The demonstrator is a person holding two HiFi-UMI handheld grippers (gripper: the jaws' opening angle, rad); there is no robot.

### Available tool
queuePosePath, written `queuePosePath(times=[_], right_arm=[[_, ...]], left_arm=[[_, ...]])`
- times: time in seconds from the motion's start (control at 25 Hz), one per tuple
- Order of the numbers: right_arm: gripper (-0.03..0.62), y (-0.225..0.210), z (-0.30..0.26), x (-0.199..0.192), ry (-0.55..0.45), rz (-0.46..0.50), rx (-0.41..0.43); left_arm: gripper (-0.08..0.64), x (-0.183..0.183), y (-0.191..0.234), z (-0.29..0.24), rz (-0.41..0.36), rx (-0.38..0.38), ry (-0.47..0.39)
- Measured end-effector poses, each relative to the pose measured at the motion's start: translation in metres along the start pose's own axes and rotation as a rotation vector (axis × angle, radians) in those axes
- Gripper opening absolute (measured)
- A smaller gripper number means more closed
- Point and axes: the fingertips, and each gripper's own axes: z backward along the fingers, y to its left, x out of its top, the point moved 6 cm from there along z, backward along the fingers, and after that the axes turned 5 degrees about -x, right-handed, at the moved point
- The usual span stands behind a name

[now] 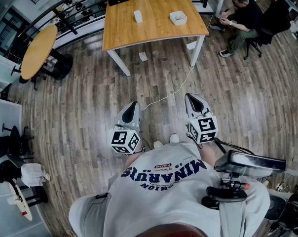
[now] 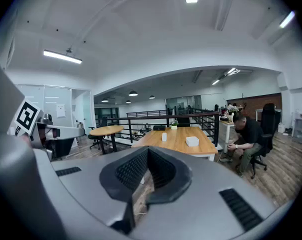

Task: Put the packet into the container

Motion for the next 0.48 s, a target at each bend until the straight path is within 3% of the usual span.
queuePosePath(times=[0.16, 0.48], right_arm=[[0.009, -0.018, -0.002, -0.008, 0.02, -0.03, -0.03], [0.009, -0.05, -0.022, -0.017, 0.007, -0.075, -0.011]], left_arm=[[0.018, 0.0, -0.006, -0.014, -0.006, -0.022, 0.038], [0.018, -0.015, -0.015, -0.029, 0.004, 0.005, 0.075]])
